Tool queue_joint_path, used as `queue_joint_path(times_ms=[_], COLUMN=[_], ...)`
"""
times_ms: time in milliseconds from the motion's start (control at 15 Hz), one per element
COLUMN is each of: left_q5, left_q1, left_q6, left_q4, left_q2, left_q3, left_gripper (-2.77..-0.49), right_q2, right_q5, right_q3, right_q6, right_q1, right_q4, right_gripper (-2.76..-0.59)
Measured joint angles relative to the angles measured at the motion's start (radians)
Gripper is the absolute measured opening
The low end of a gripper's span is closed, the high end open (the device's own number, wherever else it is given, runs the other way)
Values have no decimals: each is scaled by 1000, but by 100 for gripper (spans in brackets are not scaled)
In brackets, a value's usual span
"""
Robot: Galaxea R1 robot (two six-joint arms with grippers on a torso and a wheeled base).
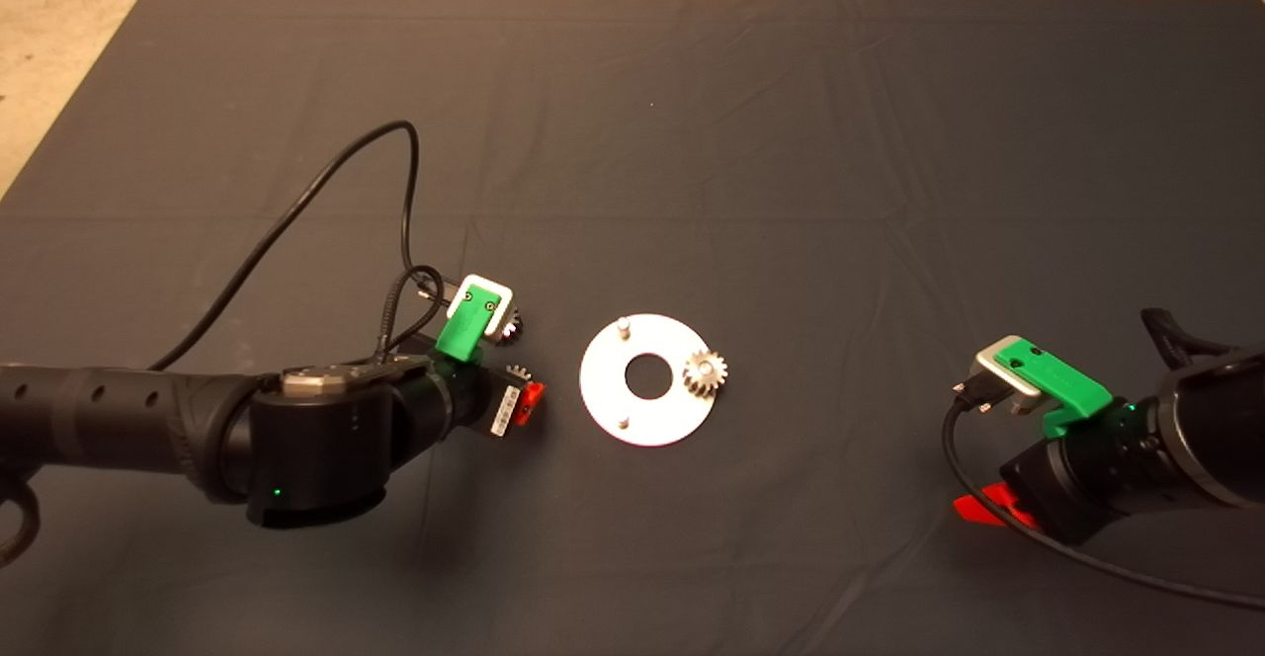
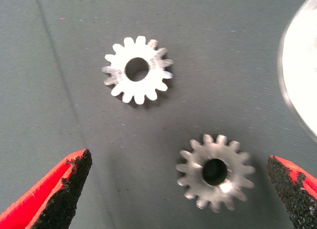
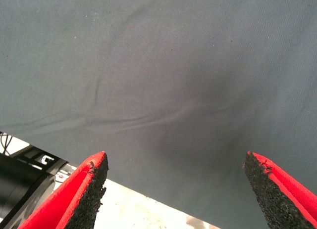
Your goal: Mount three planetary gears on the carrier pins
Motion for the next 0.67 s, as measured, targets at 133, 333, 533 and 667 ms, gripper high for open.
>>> queue_joint_path(times_ms=[133,333,533,667], left_q5=[0,0,0,0], left_q1=[0,0,0,0], left_q6=[-9,-26,-31,-32], left_q4=[0,0,0,0], left_q2=[0,0,0,0], left_q3=[18,31,32,33], left_gripper=[-70,-70,-86,-86], right_q2=[0,0,-3,-3], right_q5=[1,0,0,0], right_q3=[0,0,0,0], right_q6=[0,0,0,0], right_q1=[0,0,0,0], right_q4=[0,0,0,0], right_gripper=[-133,-133,-133,-133])
